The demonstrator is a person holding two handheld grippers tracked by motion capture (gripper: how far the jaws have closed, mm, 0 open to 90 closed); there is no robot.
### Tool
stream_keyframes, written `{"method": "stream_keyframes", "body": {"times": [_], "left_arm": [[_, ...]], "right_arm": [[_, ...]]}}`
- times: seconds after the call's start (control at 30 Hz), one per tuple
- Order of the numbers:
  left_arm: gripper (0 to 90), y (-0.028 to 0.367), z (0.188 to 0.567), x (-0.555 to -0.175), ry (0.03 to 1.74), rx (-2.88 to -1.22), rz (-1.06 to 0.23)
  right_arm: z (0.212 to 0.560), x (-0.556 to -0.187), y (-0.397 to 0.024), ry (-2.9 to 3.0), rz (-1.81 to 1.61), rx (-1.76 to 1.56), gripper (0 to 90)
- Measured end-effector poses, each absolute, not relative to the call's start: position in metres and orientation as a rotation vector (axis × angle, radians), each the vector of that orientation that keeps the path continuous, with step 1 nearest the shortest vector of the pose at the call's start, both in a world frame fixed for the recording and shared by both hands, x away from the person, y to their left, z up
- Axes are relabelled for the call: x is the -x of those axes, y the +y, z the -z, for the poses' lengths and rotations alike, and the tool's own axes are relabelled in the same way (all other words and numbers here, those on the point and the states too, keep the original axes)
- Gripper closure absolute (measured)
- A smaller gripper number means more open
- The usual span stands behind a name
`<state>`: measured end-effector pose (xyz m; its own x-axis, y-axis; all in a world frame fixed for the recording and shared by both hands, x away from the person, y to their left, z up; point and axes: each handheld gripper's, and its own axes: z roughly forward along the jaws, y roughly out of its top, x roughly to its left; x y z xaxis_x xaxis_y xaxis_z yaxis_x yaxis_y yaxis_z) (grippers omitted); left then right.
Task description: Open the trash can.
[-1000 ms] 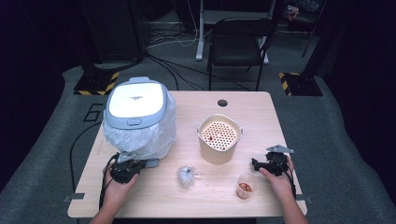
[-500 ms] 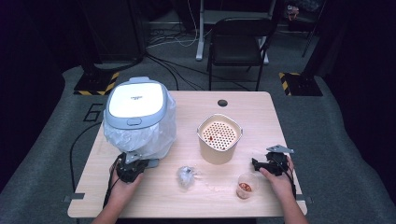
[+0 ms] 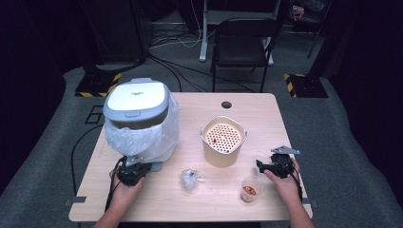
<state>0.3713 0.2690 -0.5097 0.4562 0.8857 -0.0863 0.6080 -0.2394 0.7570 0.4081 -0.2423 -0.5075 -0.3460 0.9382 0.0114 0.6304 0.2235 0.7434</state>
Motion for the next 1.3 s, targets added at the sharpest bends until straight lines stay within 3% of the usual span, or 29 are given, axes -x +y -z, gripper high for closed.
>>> {"method": "stream_keyframes", "body": {"times": [0.2,0.4,0.93,1.3], "left_arm": [[90.0,0.269,0.514,-0.375,1.210,-1.986,-0.458],[90.0,0.271,0.514,-0.376,1.203,-1.976,-0.426],[90.0,0.269,0.513,-0.376,1.233,-1.977,-0.444],[90.0,0.267,0.513,-0.375,1.221,-1.964,-0.450]], "right_arm": [[0.483,-0.396,-0.240,2.082,-0.985,-1.400,35.5],[0.464,-0.387,-0.237,2.098,-1.003,-1.398,37.7],[0.407,-0.351,-0.163,2.194,-1.129,-1.168,30.9],[0.413,-0.342,-0.100,2.317,-1.153,-1.060,23.3]]}}
